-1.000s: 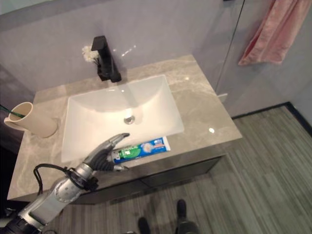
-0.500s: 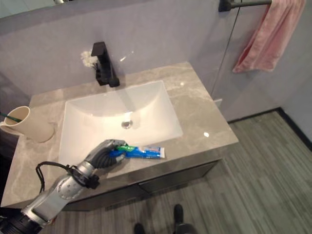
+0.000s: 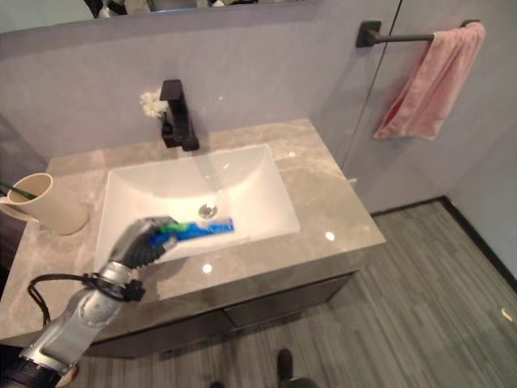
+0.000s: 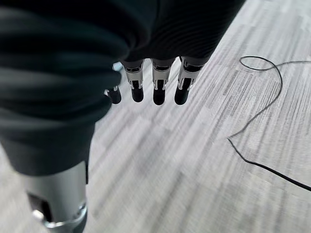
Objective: Put brush and paste in cup on sink, flatten towel.
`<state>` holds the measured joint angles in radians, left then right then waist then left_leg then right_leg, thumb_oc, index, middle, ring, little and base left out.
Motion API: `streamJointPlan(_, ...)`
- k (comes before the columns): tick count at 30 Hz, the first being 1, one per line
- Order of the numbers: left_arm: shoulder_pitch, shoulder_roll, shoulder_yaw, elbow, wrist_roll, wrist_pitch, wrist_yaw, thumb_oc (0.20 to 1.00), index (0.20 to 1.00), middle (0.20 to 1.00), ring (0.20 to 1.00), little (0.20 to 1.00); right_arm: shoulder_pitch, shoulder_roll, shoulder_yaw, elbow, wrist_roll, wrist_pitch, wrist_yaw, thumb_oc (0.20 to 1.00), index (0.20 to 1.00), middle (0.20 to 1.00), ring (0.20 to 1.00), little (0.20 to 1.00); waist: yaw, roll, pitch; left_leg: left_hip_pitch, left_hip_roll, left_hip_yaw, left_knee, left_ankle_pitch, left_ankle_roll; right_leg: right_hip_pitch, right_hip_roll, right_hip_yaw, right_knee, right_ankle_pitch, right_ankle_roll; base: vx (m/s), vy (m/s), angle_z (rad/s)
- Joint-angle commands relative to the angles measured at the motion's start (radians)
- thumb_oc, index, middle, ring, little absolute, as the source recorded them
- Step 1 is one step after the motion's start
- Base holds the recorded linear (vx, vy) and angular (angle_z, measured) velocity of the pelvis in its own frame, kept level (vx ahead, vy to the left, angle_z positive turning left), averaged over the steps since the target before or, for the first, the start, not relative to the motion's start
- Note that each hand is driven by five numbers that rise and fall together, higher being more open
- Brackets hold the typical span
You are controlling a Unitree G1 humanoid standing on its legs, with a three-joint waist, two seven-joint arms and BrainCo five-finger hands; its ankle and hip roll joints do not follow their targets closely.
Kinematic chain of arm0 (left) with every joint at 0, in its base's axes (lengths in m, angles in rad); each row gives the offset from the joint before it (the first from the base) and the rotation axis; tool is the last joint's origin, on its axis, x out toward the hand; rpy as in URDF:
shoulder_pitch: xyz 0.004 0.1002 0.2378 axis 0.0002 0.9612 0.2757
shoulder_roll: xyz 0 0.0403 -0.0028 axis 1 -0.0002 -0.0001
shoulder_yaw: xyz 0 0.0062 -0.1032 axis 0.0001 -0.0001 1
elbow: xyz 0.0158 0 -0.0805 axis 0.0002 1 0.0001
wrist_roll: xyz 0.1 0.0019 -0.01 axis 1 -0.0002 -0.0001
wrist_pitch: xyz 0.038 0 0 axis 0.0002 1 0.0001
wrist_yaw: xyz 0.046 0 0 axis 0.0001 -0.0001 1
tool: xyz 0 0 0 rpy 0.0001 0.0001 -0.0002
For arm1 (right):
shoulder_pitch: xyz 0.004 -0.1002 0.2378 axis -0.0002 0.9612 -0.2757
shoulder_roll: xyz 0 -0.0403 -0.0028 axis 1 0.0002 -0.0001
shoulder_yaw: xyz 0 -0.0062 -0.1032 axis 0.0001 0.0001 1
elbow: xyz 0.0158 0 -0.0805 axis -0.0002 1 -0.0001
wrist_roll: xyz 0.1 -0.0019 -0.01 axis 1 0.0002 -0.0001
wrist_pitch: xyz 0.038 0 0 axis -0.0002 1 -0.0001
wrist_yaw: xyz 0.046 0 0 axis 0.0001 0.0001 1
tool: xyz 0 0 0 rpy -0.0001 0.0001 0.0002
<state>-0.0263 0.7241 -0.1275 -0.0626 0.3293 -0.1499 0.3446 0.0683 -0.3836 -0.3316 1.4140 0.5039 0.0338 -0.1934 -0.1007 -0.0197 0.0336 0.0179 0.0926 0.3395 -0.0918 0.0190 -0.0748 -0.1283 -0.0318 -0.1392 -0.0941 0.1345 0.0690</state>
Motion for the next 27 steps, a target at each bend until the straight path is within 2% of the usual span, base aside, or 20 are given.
streamJointPlan(1, -0.132, -0.019, 0.088, -0.082, 0.022, -0.024, 0.191, 0.2, 0.2, 0.2, 0.2, 0.2, 0.007, -0.132, 0.024, -0.433, -0.15, -0.106, -0.224, 1.0, 1.0, 1.0, 1.0, 1.0, -0.048, 0.014, 0.006, -0.024, 0.078, -0.041, 0.005, 0.057, -0.099, 0.105, -0.073, 0.027, 0.007, -0.065, 0.119, 0.01, 0.072, 0.02)
streamJointPlan(2, -0.153, -0.028, 0.107, -0.089, 0.046, -0.012, 0.223, 0.2, 0.2, 0.2, 0.2, 0.2, 0.032, -0.163, -0.007, -0.675, -0.206, -0.137, -0.271, 1.0, 1.0, 1.0, 1.0, 1.0, -0.07, 0.016, 0.005, -0.018, 0.078, -0.032, 0.005, 0.049, -0.098, 0.104, -0.075, 0.036, 0.007, -0.065, 0.121, -0.04, 0.075, -0.05)
streamJointPlan(5, -0.224, -0.046, 0.118, -0.075, 0.128, 0.008, 0.283, 0.2, 0.2, 0.2, 0.2, 0.2, 0.079, -0.17, -0.102, -1.072, -0.387, -0.176, -0.38, 1.0, 1.0, 1.0, 1.0, 1.0, -0.095, 0.025, -0.004, -0.008, 0.077, -0.013, 0.005, 0.043, -0.086, 0.099, -0.077, 0.055, 0.007, -0.055, 0.122, -0.01, 0.051, -0.19)
streamJointPlan(6, -0.225, -0.046, 0.116, -0.074, 0.128, 0.008, 0.283, 0.2, 0.2, 0.2, 0.2, 0.2, 0.082, -0.167, -0.104, -1.078, -0.389, -0.171, -0.381, 1.0, 1.0, 1.0, 1.0, 1.0, -0.093, 0.025, -0.004, -0.009, 0.078, -0.012, 0.005, 0.044, -0.086, 0.097, -0.076, 0.055, 0.007, -0.053, 0.122, -0.04, 0.029, -0.31)
streamJointPlan(7, -0.27, -0.042, 0.119, -0.083, 0.159, 0.016, 0.29, 0.2, 0.2, 0.2, 0.2, 0.2, 0.056, -0.179, -0.111, -1.207, -0.479, -0.198, -0.404, 1.0, 1.0, 1.0, 1.0, 1.0, -0.099, 0.027, -0.011, -0.004, 0.077, -0.005, 0.005, 0.04, -0.08, 0.093, -0.077, 0.067, 0.007, -0.051, 0.121, -0.02, 0.021, -0.26)
streamJointPlan(10, -0.354, -0.02, 0.119, -0.114, 0.167, 0.016, 0.289, 0.2, 0.2, 0.2, 0.2, 0.2, -0.022, -0.219, -0.094, -1.376, -0.51, -0.238, -0.381, 1.0, 1.0, 1.0, 1.0, 1.0, -0.093, 0.022, -0.029, 0.005, 0.078, -0.003, 0.005, 0.028, -0.076, 0.095, -0.075, 0.077, 0.007, -0.06, 0.124, -0.01, 0.009, -0.12)
streamJointPlan(15, -0.473, -0.006, 0.071, -0.1, 0.154, 0.032, 0.287, 0.2, 0.2, 0.2, 0.2, 0.2, -0.155, -0.254, 0.022, -1.47, -0.47, -0.256, -0.316, 1.0, 1.0, 1.0, 1.0, 1.0, -0.082, 0.009, -0.043, 0.005, 0.081, -0.001, 0.005, 0.036, -0.073, 0.094, -0.074, 0.08, 0.007, -0.053, 0.123, -0.02, -0.013, -0.04)
streamJointPlan(16, -0.523, -0.013, 0.045, -0.092, 0.139, 0.032, 0.286, 0.2, 0.2, 0.2, 0.2, 0.2, -0.221, -0.264, 0.103, -1.477, -0.385, -0.267, -0.253, 1.0, 1.0, 1.0, 1.0, 1.0, -0.072, 0.004, -0.049, 0.009, 0.082, -0.004, 0.005, 0.038, -0.073, 0.099, -0.073, 0.08, 0.007, -0.056, 0.119, 0.0, 0.0, 0.0)
streamJointPlan(17, -0.525, -0.013, 0.045, -0.091, 0.139, 0.032, 0.286, 0.2, 0.2, 0.2, 0.2, 0.2, -0.224, -0.264, 0.104, -1.474, -0.384, -0.268, -0.252, 1.0, 1.0, 1.0, 1.0, 1.0, -0.072, 0.004, -0.048, 0.008, 0.082, -0.004, 0.005, 0.038, -0.073, 0.099, -0.073, 0.08, 0.007, -0.056, 0.119, 0.0, 0.0, 0.0)
streamJointPlan(18, -0.563, -0.025, 0.025, -0.086, 0.112, 0.034, 0.288, 0.2, 0.2, 0.2, 0.2, 0.2, -0.281, -0.268, 0.199, -1.453, -0.313, -0.253, -0.202, 1.0, 1.0, 1.0, 1.0, 1.0, -0.057, -0.002, -0.054, 0.01, 0.082, -0.006, 0.005, 0.042, -0.074, 0.105, -0.072, 0.075, 0.007, -0.056, 0.115, -0.01, -0.021, 0.03)
streamJointPlan(20, -0.601, -0.044, -0.002, -0.085, 0.082, 0.033, 0.282, 0.2, 0.2, 0.2, 0.2, 0.2, -0.347, -0.283, 0.302, -1.444, -0.239, -0.238, -0.123, 1.0, 1.0, 1.0, 1.0, 1.0, -0.044, -0.008, -0.057, 0.013, 0.082, -0.011, 0.005, 0.046, -0.075, 0.114, -0.07, 0.067, 0.007, -0.058, 0.111, -0.01, -0.015, 0.02)
streamJointPlan(22, -0.617, -0.05, -0.01, -0.086, 0.066, 0.031, 0.28, 0.2, 0.2, 0.2, 0.2, 0.2, -0.391, -0.289, 0.345, -1.42, -0.21, -0.23, -0.104, 1.0, 1.0, 1.0, 1.0, 1.0, -0.042, -0.009, -0.055, 0.014, 0.082, -0.014, 0.005, 0.048, -0.076, 0.119, -0.07, 0.063, 0.007, -0.06, 0.11, -0.01, -0.009, 0.02)
streamJointPlan(25, -0.675, -0.066, -0.071, -0.082, 0.031, 0.02, 0.274, 0.2, 0.2, 0.2, 0.2, 0.2, -0.531, -0.267, 0.517, -1.382, -0.038, -0.224, -0.013, 1.0, 1.0, 1.0, 1.0, 1.0, -0.013, -0.013, -0.057, 0.013, 0.084, -0.023, 0.005, 0.057, -0.08, 0.135, -0.068, 0.044, 0.007, -0.063, 0.104, -0.02, -0.027, 0.09)
streamJointPlan(27, -0.684, -0.066, -0.083, -0.082, 0.029, 0.019, 0.274, 0.2, 0.2, 0.2, 0.2, 0.2, -0.566, -0.241, 0.551, -1.383, 0.016, -0.237, 0.006, 1.0, 1.0, 1.0, 1.0, 1.0, -0.009, -0.014, -0.053, 0.015, 0.084, -0.026, 0.005, 0.06, -0.081, 0.141, -0.067, 0.037, 0.007, -0.066, 0.101, 0.0, -0.005, 0.03)
